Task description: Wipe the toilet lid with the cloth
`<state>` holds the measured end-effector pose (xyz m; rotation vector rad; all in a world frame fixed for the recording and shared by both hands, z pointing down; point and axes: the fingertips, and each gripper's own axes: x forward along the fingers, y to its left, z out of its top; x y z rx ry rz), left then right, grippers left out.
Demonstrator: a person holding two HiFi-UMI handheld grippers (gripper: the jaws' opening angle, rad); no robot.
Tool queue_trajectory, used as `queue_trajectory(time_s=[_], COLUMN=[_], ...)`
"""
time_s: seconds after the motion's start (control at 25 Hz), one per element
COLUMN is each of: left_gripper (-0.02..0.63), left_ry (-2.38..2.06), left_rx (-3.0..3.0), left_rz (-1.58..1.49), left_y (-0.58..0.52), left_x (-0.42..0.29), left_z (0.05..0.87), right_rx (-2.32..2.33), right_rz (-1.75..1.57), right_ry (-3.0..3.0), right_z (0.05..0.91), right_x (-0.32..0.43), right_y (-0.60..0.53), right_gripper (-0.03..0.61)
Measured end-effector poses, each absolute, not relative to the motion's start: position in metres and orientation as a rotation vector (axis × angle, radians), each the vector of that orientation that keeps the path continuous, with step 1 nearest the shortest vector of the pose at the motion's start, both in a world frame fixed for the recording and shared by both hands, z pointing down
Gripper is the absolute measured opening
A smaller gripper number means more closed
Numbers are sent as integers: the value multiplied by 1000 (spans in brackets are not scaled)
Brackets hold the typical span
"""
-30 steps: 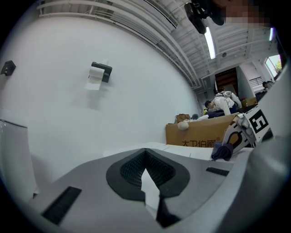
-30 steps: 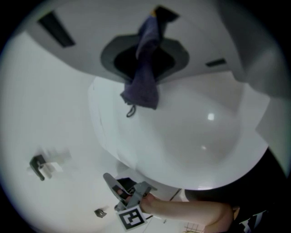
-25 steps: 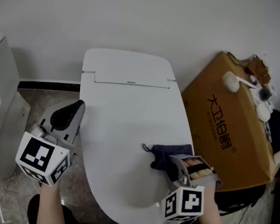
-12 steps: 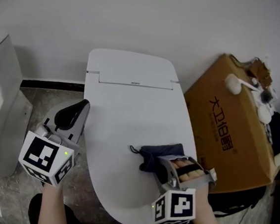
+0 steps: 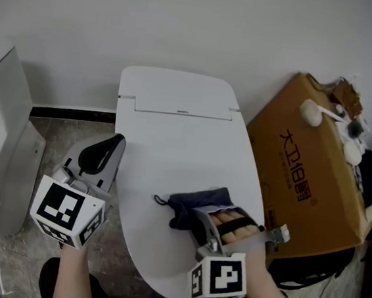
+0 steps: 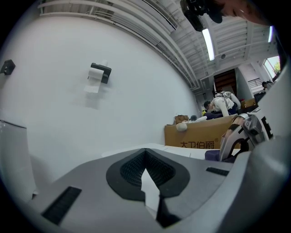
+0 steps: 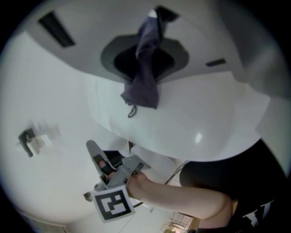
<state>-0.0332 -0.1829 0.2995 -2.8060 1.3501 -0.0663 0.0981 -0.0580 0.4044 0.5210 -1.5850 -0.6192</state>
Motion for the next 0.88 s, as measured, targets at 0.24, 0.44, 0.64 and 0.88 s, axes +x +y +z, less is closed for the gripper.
queue_trajectory(time_s=[0.24, 0.44, 0.64, 0.88], left_gripper=[17, 17, 17, 17], left_ry=[1359, 1366, 1373, 1381], left_rx=[-2803, -2804, -2799, -2793], left_rz=[-57, -51, -44, -25], left_y=[-184, -184, -185, -186], left_x=[-37, -38, -41, -41], left_z=[299, 299, 297, 294], right_rx=[489, 465, 423, 380], right_rz=[-648, -679, -723, -780], right_ry=[-1598, -1616, -1645, -1701], right_z=[405, 404, 403, 399], right_x=[79, 59, 29, -2], right_y=[-59, -60, -60, -62], right_gripper=[63, 63, 63, 63])
